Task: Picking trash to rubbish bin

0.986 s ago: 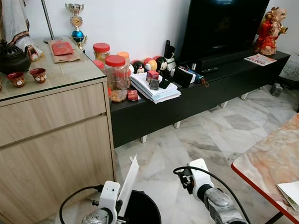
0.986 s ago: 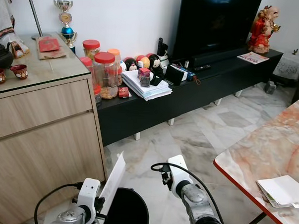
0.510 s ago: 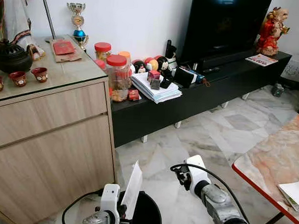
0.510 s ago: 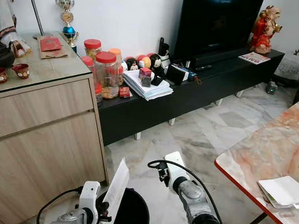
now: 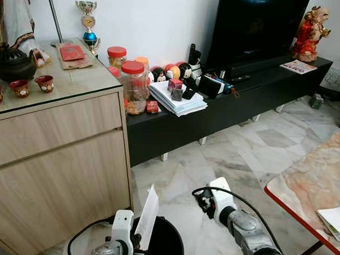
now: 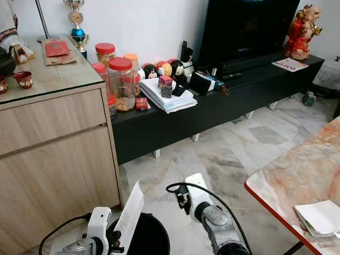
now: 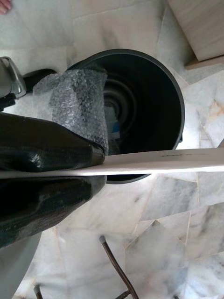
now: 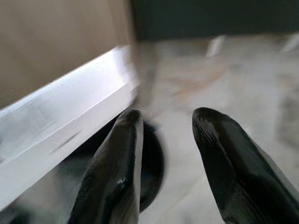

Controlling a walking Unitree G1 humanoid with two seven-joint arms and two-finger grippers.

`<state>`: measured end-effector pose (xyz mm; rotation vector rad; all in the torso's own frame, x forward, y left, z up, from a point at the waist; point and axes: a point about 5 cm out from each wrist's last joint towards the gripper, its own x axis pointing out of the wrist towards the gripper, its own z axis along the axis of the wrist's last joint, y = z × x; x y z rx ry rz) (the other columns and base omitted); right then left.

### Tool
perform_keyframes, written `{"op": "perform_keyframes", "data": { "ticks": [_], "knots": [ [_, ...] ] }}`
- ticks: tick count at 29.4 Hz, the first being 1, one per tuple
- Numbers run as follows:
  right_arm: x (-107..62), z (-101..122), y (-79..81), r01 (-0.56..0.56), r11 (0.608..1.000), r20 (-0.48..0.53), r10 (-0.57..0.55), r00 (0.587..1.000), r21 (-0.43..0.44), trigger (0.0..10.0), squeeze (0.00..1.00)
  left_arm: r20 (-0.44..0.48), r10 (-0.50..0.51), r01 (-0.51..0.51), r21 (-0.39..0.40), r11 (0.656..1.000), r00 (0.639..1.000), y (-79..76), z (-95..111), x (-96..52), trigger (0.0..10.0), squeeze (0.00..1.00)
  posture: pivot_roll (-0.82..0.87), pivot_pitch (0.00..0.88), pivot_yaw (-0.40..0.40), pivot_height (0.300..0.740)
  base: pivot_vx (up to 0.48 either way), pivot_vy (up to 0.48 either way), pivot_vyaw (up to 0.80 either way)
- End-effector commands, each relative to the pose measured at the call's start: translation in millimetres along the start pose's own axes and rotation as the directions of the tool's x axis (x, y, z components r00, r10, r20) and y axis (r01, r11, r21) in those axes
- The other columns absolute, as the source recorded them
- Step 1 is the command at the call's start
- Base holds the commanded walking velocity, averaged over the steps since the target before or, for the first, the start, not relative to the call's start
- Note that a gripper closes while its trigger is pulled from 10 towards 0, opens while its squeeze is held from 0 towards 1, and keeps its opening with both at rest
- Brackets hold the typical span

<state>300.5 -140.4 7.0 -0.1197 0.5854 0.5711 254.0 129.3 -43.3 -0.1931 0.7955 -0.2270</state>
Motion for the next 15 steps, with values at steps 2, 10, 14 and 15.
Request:
{"op": "perform_keyframes", "data": {
  "ticks": [2,10,14,15],
  "knots": [
    [0.1,1.3,-0.3,-0.041,0.999,-0.045,0.039,0.998,-0.031,10.0,0.00,-0.012,0.006,-0.006,-0.012,1.000,1.000,1.2,-1.6,-0.3,10.0,0.00,-0.04,0.032,-0.059,0.740,0.000,0.000,0.00],
    [-0.2,4.1,-0.1,-0.088,0.996,-0.063,0.086,0.994,-0.028,10.0,0.00,-0.009,0.002,-0.002,-0.011,1.000,1.000,1.3,-0.7,-0.3,10.0,0.00,-0.04,0.037,-0.059,0.740,0.000,0.000,0.00],
    [-0.1,4.1,0.7,-0.091,0.996,-0.069,0.089,0.994,-0.025,10.0,0.00,-0.005,-0.007,0.007,-0.025,1.000,1.000,0.3,-0.1,-0.1,10.0,1.00,-0.04,0.040,-0.058,0.740,0.000,0.000,0.00],
    [-0.2,3.3,0.7,-0.089,0.996,-0.072,0.088,0.994,-0.024,10.0,0.00,-0.006,-0.007,0.007,-0.017,1.000,1.000,0.4,0.2,0.0,10.0,1.00,-0.04,0.040,-0.058,0.740,0.000,0.000,0.00]
  ]
}}
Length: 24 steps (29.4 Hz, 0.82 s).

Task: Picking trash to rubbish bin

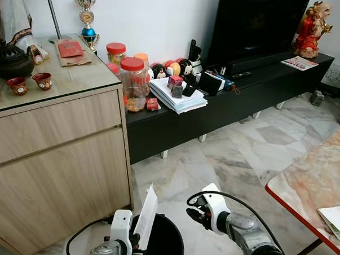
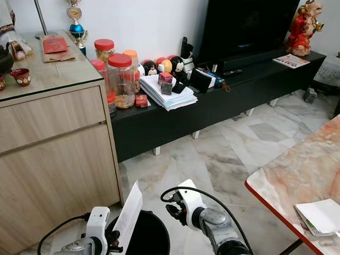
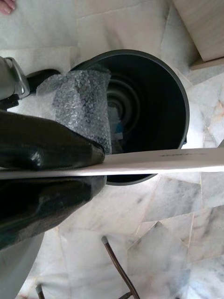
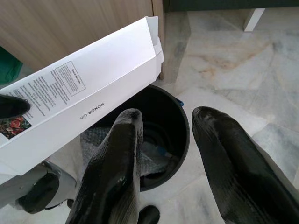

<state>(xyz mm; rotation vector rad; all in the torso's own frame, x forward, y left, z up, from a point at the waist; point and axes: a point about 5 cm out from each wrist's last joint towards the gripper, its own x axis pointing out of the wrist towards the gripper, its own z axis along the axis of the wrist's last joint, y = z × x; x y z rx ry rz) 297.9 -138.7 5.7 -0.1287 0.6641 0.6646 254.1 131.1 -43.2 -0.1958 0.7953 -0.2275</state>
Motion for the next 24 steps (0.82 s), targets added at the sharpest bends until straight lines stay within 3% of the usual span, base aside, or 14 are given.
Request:
{"op": "perform_keyframes", "data": {
  "ticks": [1,21,22,24],
  "knots": [
    [-0.6,4.6,-2.2,0.007,1.000,0.002,-0.007,1.000,-0.012,10.0,0.00,-0.006,-0.005,0.005,-0.008,1.000,1.000,-1.3,0.1,0.5,10.0,1.00,-0.04,0.040,-0.058,0.740,0.000,0.000,0.00],
    [-1.9,5.0,-4.0,0.021,1.000,0.010,-0.021,1.000,-0.005,10.0,0.00,0.008,0.034,-0.034,0.009,0.999,0.999,3.6,2.1,-0.4,10.0,1.00,-0.05,0.044,-0.064,0.740,0.000,0.000,0.00],
    [-2.0,4.9,-4.1,0.022,1.000,0.010,-0.022,1.000,-0.005,10.0,0.00,0.011,0.048,-0.048,0.008,0.999,0.999,5.1,2.7,-0.7,10.0,0.00,-0.05,0.044,-0.064,0.740,0.000,0.000,0.00],
    [-2.1,4.9,-4.1,0.023,1.000,0.011,-0.023,1.000,-0.003,10.0,0.00,0.014,0.062,-0.062,0.001,0.998,0.998,6.8,3.1,-1.0,10.0,0.00,-0.05,0.044,-0.064,0.740,0.000,0.000,0.00]
  ]
}}
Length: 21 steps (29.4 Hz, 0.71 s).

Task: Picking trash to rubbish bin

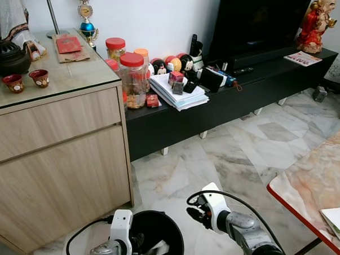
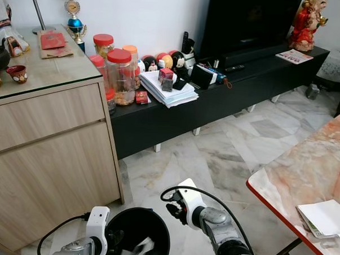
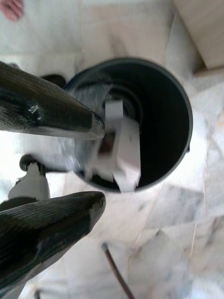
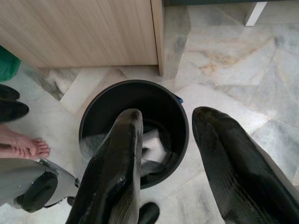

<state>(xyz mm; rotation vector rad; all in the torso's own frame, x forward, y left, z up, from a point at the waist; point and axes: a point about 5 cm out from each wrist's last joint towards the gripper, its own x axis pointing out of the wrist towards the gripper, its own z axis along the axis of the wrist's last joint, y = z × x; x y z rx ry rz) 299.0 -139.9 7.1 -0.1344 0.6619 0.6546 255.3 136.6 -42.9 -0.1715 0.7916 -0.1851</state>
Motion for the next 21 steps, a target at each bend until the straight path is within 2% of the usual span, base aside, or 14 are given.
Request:
{"op": "perform_keyframes", "data": {
  "ticks": [1,7,9,10,12,13,15,17,18,21],
  "knots": [
    [-1.2,4,-2.6,0.012,1.000,0.011,-0.012,1.000,-0.001,10.0,0.00,0.007,0.015,-0.015,-0.005,1.000,1.000,1.4,2,0.0,10.0,0.00,-0.05,0.044,-0.064,0.740,0.000,0.000,0.00],
    [-2.6,4,-7.4,0.074,0.997,0.042,-0.075,0.996,0.031,10.0,0.00,0.029,0.029,-0.028,-0.016,0.999,0.999,5.1,3,-1.0,10.0,0.00,-0.05,0.042,-0.063,0.740,0.000,0.000,0.00],
    [-3.3,7,-9.6,0.099,0.994,0.071,-0.102,0.992,0.043,10.0,0.00,0.044,0.043,-0.043,-0.011,0.999,0.998,6.9,4,-1.6,10.0,0.00,-0.05,0.042,-0.063,0.740,0.000,0.000,0.00],
    [-4.3,13,-11.6,0.128,0.991,0.123,-0.132,0.984,0.040,10.0,0.00,0.081,0.071,-0.071,0.000,0.997,0.994,9.4,7,-2.3,10.0,0.00,-0.05,0.042,-0.063,0.740,0.000,0.000,0.00],
    [-4.5,14,-11.9,0.134,0.990,0.135,-0.138,0.981,0.038,10.0,0.00,0.090,0.077,-0.077,0.003,0.997,0.993,9.9,8,-2.5,10.0,0.00,-0.05,0.042,-0.063,0.740,0.000,0.000,0.00],
    [-4.9,18,-12.1,0.141,0.989,0.168,-0.145,0.975,0.037,10.0,0.00,0.125,0.107,-0.108,0.005,0.994,0.986,12.4,11,-3.4,10.0,0.00,-0.04,0.040,-0.062,0.740,0.000,0.000,0.00],
    [-7.0,30,-12.0,0.160,0.986,0.283,-0.167,0.944,0.049,10.0,0.00,0.227,0.239,-0.245,-0.003,0.970,0.944,24.8,20,-8.8,10.0,0.00,-0.04,0.038,-0.060,0.740,0.000,0.000,0.00],
    [-7.1,31,-11.8,0.157,0.985,0.300,-0.170,0.939,0.067,10.0,0.00,0.243,0.264,-0.271,-0.007,0.963,0.933,27.9,21,-10.3,10.0,0.00,-0.04,0.038,-0.060,0.740,0.000,0.000,0.00],
    [-8.2,36,-11.9,0.176,0.982,0.342,-0.187,0.921,0.064,10.0,0.00,0.277,0.310,-0.324,0.006,0.946,0.910,33.7,22,-13.5,10.0,0.00,-0.04,0.038,-0.061,0.740,0.000,0.000,0.00],
    [-10.5,45,-14.6,0.225,0.968,0.408,-0.249,0.878,0.107,10.0,0.00,0.361,0.354,-0.400,0.059,0.915,0.863,40.4,31,-19.0,10.0,0.00,-0.04,0.038,-0.062,0.740,0.000,0.000,0.00]
  ]
}}
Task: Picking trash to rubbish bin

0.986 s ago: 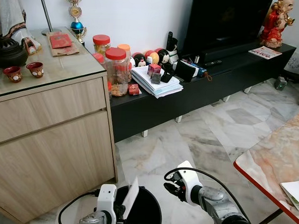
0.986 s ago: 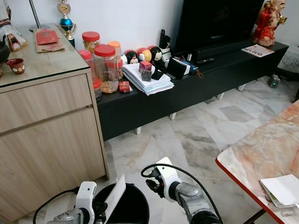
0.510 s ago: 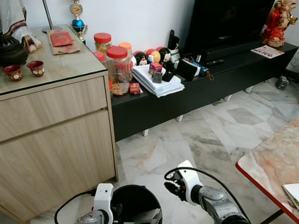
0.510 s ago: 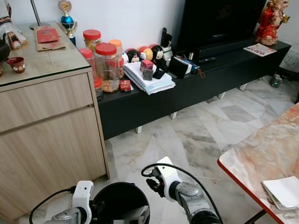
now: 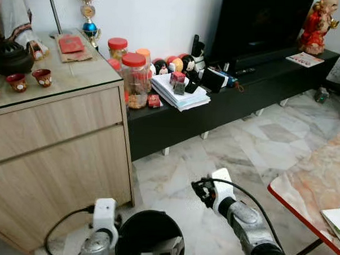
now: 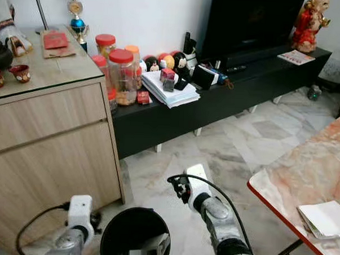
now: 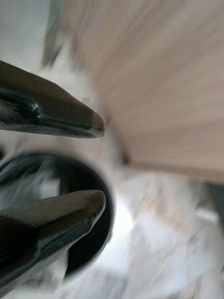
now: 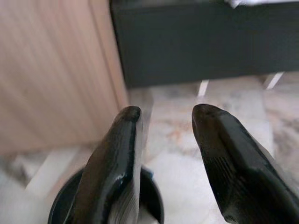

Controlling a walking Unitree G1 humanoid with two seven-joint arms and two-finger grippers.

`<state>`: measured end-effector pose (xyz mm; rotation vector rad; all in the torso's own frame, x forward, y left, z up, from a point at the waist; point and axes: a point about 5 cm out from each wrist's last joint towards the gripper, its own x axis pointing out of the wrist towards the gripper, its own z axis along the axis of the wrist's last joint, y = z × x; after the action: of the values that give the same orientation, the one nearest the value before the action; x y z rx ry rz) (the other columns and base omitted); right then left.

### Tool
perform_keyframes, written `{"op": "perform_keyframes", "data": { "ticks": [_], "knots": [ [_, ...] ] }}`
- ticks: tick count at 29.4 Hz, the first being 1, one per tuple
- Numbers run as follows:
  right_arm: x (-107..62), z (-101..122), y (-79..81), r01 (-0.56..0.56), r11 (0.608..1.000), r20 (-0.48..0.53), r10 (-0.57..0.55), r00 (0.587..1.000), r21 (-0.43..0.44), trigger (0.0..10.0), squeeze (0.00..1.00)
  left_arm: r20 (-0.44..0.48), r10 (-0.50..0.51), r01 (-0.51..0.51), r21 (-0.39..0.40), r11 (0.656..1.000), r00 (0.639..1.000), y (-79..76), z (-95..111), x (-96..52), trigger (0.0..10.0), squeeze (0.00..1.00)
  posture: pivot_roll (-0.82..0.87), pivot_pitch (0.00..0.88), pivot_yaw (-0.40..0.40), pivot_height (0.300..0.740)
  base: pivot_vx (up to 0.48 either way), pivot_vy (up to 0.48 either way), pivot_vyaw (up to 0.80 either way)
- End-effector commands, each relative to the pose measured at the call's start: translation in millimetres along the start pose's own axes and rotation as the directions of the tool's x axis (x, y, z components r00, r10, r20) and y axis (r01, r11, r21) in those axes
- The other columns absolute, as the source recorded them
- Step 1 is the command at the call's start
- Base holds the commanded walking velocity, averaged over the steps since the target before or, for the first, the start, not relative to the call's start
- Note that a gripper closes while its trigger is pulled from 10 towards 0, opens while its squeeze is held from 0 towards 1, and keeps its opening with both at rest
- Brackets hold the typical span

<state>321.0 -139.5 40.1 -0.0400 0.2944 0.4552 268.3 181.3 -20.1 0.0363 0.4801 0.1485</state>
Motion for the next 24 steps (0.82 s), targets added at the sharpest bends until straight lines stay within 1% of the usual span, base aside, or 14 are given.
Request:
{"op": "perform_keyframes", "data": {
  "ticks": [1,3,6,7,8,9,12,13,15,16,19,20,22,24],
  "knots": [
    [0.0,9,-5.5,0.061,0.998,0.069,-0.063,0.996,0.021,10.0,0.00,0.049,0.035,-0.037,0.045,0.998,0.998,2.6,4,-0.6,10.0,0.00,-0.04,0.038,-0.062,0.740,0.000,0.000,0.00],
    [-1.3,10,-13.4,0.136,0.990,0.075,-0.140,0.987,0.046,10.0,0.00,0.117,0.044,-0.055,0.087,0.995,0.992,3.6,14,0.6,10.0,0.00,-0.04,0.038,-0.062,0.740,0.000,0.000,0.00],
    [-6.1,-4,-18.8,0.183,0.983,-0.006,-0.183,0.983,0.018,10.0,0.00,0.115,0.053,-0.065,0.108,0.992,0.992,3.5,13,0.6,10.0,0.00,-0.03,0.031,-0.060,0.740,0.000,0.000,0.00],
    [-6.1,-4,-18.8,0.183,0.983,-0.006,-0.183,0.983,0.018,10.0,0.00,0.115,0.053,-0.065,0.108,0.992,0.992,3.5,13,0.6,10.0,0.00,-0.03,0.031,-0.060,0.740,0.000,0.000,0.00],
    [-10.0,-14,-19.8,0.184,0.983,-0.050,-0.182,0.982,0.029,10.0,0.00,0.093,0.056,-0.067,0.115,0.991,0.994,4.7,9,-0.1,10.0,0.00,-0.03,0.028,-0.059,0.740,0.000,0.000,0.00],
    [-16.7,-27,-22.4,0.203,0.979,-0.110,-0.200,0.974,0.015,10.0,0.00,0.059,0.062,-0.069,0.125,0.990,0.996,7.7,1,-1.8,10.0,0.00,-0.04,0.027,-0.058,0.740,0.000,0.000,0.00],
    [-25.7,-43,-26.8,0.244,0.970,-0.182,-0.236,0.954,0.020,10.0,0.00,0.028,0.074,-0.077,0.143,0.987,0.997,11.4,-7,-4.9,10.0,0.00,-0.04,0.027,-0.058,0.740,0.000,0.000,0.00],
    [-36.9,-59,-31.5,0.301,0.952,-0.246,-0.282,0.927,0.045,10.0,0.00,-0.011,0.089,-0.086,0.157,0.984,0.996,15.6,-18,-8.8,10.0,0.00,-0.04,0.022,-0.055,0.740,0.000,0.000,0.00],
    [-45.3,-70,-34.3,0.344,0.936,-0.289,-0.309,0.906,0.076,10.0,0.00,-0.042,0.099,-0.091,0.164,0.982,0.994,18.4,-26,-12.0,10.0,0.00,-0.04,0.021,-0.056,0.740,0.000,0.000,0.00],
    [-55.4,-82,-36.6,0.390,0.915,-0.337,-0.336,0.879,0.106,10.0,0.00,-0.071,0.114,-0.101,0.171,0.980,0.991,21.9,-35,-16.2,10.0,0.00,-0.04,0.021,-0.056,0.740,0.000,0.000,0.00],
    [-66.6,-96,-38.2,0.440,0.888,-0.386,-0.363,0.848,0.133,10.0,0.00,-0.115,0.128,-0.105,0.181,0.978,0.985,25.6,-47,-21.6,10.0,0.00,-0.03,0.018,-0.057,0.740,0.000,0.000,0.00],
    [-73.9,-104,-38.2,0.476,0.863,-0.417,-0.375,0.828,0.170,10.0,0.00,-0.150,0.133,-0.104,0.183,0.978,0.980,27.7,-55,-25.7,10.0,0.00,-0.03,0.016,-0.057,0.740,0.000,0.000,0.00],
    [-82.0,-114,-36.6,0.513,0.825,-0.447,-0.376,0.812,0.237,10.0,0.00,-0.216,0.135,-0.097,0.177,0.979,0.967,29.5,-68,-32.3,10.0,0.00,-0.03,0.016,-0.057,0.740,0.000,0.000,0.00],
    [-88.7,-122,-34.3,0.526,0.816,-0.473,-0.374,0.798,0.242,10.0,0.00,-0.282,0.134,-0.089,0.167,0.982,0.950,30.3,-82,-39.8,10.0,0.00,-0.03,0.012,-0.053,0.740,0.000,0.000,0.00]
  ]
}}
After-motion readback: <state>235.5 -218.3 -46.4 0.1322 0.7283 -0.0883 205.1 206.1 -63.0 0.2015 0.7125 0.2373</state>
